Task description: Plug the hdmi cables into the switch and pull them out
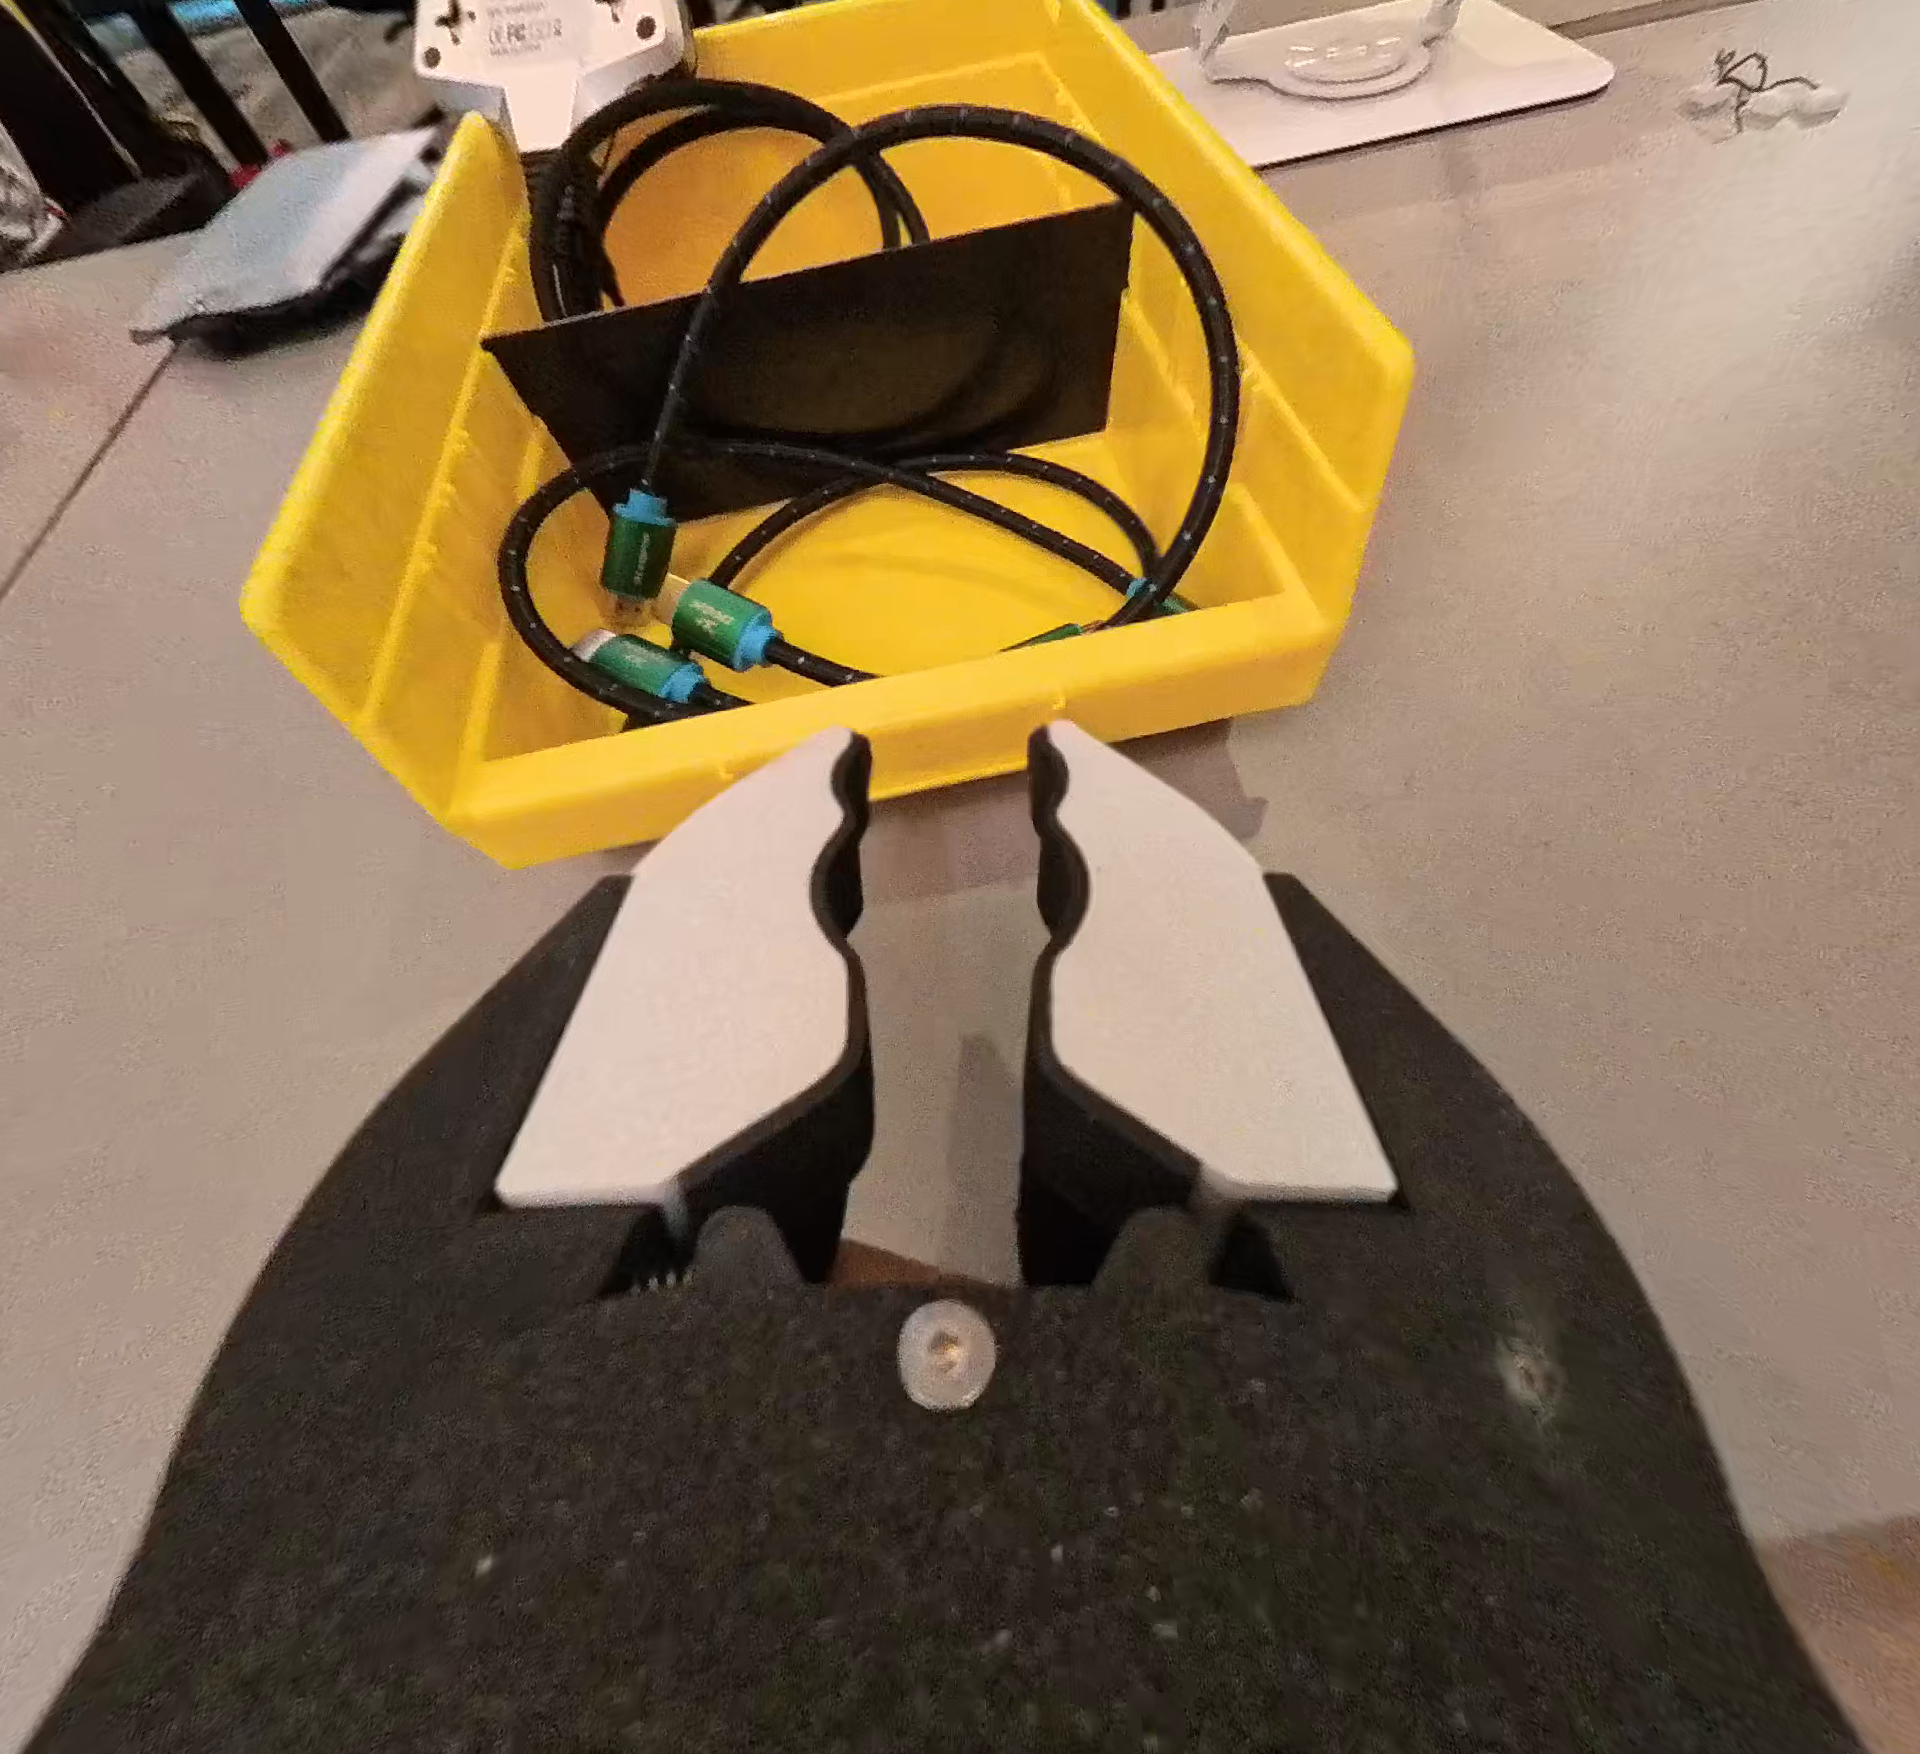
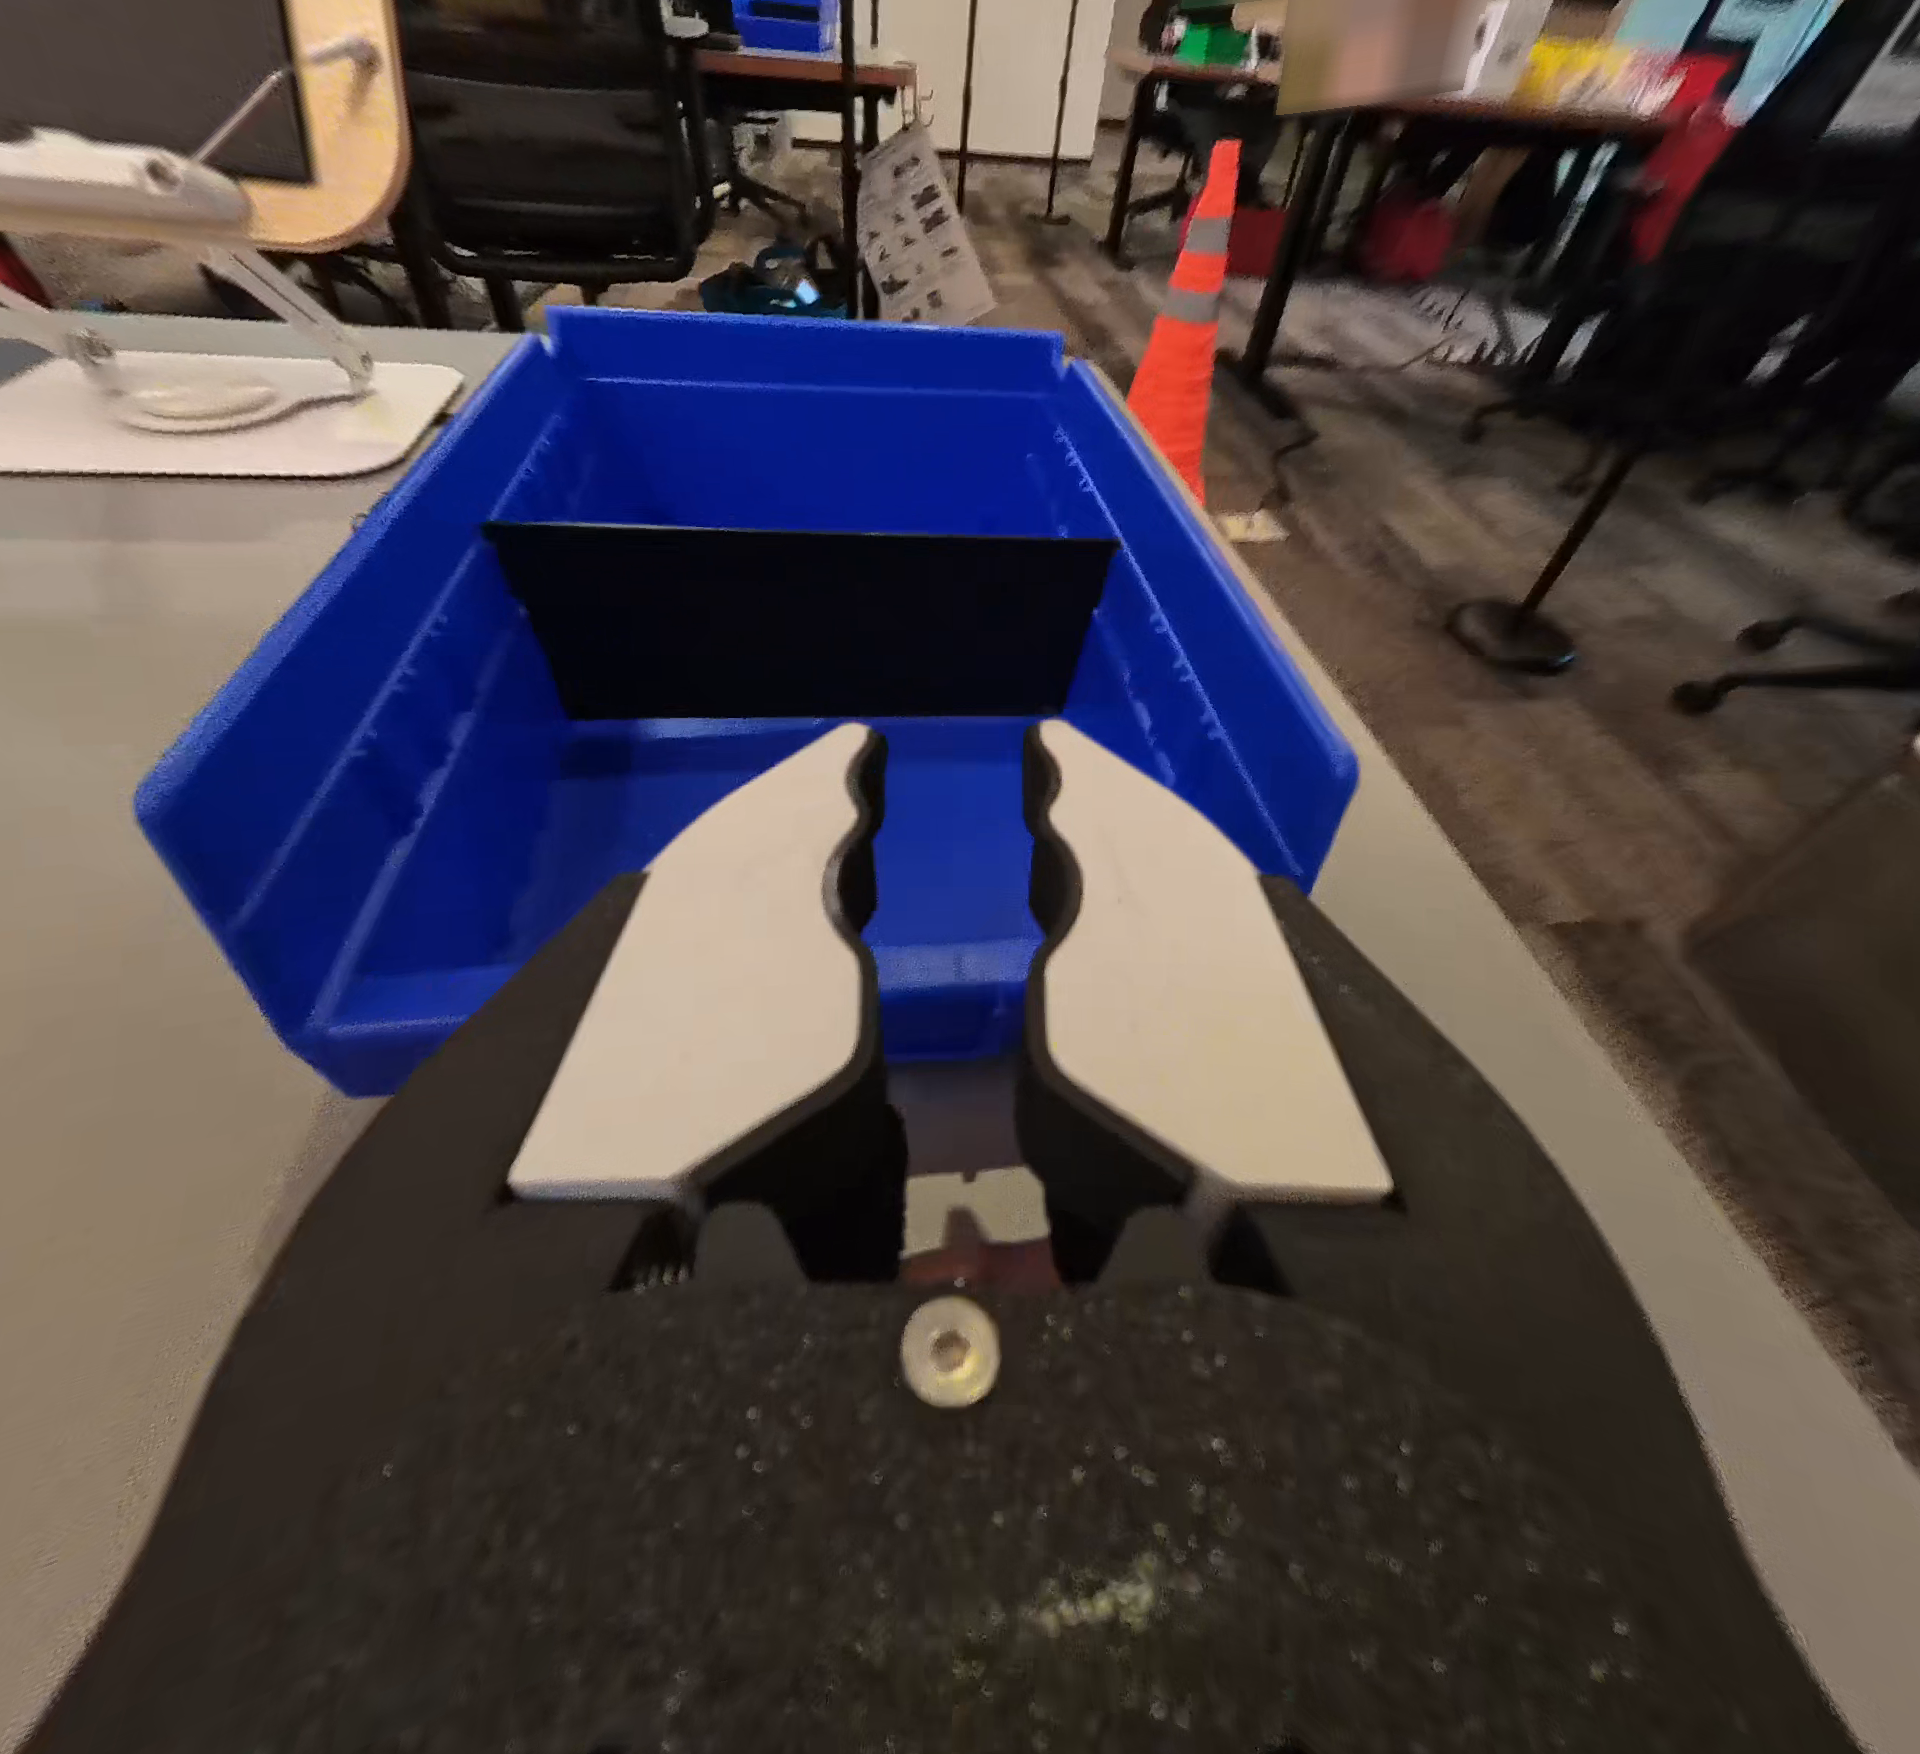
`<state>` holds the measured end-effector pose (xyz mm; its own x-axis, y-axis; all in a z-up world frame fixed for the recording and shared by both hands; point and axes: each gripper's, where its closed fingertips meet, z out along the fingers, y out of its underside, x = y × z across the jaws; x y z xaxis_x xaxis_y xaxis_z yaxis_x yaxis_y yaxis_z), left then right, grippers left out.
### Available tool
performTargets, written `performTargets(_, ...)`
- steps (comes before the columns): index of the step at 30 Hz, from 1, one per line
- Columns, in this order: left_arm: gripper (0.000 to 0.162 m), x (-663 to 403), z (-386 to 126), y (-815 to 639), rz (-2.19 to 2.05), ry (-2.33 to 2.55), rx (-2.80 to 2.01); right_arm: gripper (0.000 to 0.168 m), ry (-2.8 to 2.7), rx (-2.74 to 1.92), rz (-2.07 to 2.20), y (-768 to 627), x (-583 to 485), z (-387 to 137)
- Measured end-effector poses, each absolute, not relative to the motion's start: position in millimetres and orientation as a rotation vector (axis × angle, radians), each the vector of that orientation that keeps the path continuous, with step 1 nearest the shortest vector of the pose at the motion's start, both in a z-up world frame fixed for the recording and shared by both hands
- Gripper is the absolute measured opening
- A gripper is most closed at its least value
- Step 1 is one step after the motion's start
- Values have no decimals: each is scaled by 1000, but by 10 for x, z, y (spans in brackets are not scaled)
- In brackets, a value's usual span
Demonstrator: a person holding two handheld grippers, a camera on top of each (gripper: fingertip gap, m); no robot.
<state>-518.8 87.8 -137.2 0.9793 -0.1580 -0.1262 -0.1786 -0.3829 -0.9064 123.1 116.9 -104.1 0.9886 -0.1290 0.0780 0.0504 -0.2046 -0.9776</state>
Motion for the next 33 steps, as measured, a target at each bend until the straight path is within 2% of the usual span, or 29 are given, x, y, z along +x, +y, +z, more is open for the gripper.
performTargets(7,27,-4976,-1297,1151,-82,297,-1924,26,108,-1896,55,1315,985,-1336)
performTargets(11,28,-4975,-1330,1268,-122,275,-1948,26,135,-1852,14,1342,1076,-1194)
performTargets(15,29,-4914,-1336,1334,-175,264,-1952,27,153,-1803,157,1333,891,-1029)
performTargets(26,34,-4820,-1371,1137,-221,276,-1984,27,-25,-1827,92,1312,527,-1083)
performTargets(31,40,-4744,-1140,1169,-434,232,-2065,27,-48,-1855,116,1355,436,-1168)
performTargets(33,38,-4919,-938,1357,-353,239,-2074,27,-61,-1869,121,1369,417,-1197)
